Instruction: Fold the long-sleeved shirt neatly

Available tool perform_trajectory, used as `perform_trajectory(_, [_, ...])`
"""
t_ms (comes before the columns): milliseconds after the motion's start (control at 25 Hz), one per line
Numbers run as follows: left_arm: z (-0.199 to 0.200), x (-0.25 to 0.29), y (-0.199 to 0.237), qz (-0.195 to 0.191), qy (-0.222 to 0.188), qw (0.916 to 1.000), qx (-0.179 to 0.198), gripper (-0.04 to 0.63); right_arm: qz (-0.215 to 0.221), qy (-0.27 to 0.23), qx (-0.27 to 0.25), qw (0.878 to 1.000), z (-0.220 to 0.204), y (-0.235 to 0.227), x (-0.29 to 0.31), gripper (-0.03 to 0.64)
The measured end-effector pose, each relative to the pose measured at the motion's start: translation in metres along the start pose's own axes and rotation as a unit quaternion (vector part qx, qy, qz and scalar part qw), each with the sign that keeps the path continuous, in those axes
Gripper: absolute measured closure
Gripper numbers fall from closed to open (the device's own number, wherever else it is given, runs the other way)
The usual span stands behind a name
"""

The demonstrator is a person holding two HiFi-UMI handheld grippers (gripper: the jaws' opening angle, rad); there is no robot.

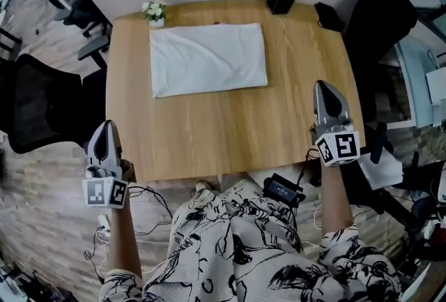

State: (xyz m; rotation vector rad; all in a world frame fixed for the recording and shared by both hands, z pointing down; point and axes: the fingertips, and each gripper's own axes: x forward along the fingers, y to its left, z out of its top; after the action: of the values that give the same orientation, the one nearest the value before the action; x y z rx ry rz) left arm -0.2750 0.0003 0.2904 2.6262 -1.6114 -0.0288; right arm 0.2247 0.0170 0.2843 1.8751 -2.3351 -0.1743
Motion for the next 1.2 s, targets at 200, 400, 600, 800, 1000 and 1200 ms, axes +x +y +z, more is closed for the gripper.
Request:
perform_trajectory(200, [0.032, -0.036, -0.014, -0.034, -0.058, 0.9972, 0.033, 0.591, -0.022, -0.036, 0.017, 0.999, 0.038, 0.02, -0.035, 0.607])
perform_trajectory(400, [0.041, -0.065, -0.026, -0.039, -0.078, 0.9961, 0.013, 0.591, -0.04, -0.041, 0.016, 0.998, 0.066, 0.036, -0.069, 0.607])
perform_trajectory(600, [0.054, -0.095, -0.021, -0.006, -0.089, 0.996, -0.005, 0.592, -0.071, -0.037, 0.034, 0.996, 0.073, 0.05, -0.115, 0.607])
perform_trajectory(800, [0.055, -0.119, -0.023, -0.01, -0.101, 0.9941, -0.037, 0.592, -0.094, -0.036, 0.052, 0.994, 0.076, 0.06, -0.161, 0.607])
perform_trajectory(1000, [0.05, -0.128, -0.027, -0.018, -0.091, 0.994, -0.058, 0.594, -0.121, -0.027, 0.07, 0.99, 0.073, 0.066, -0.193, 0.607])
perform_trajectory(1200, [0.059, -0.137, -0.028, 0.001, -0.082, 0.9958, -0.04, 0.597, -0.128, -0.029, 0.075, 0.989, 0.074, 0.064, -0.202, 0.607])
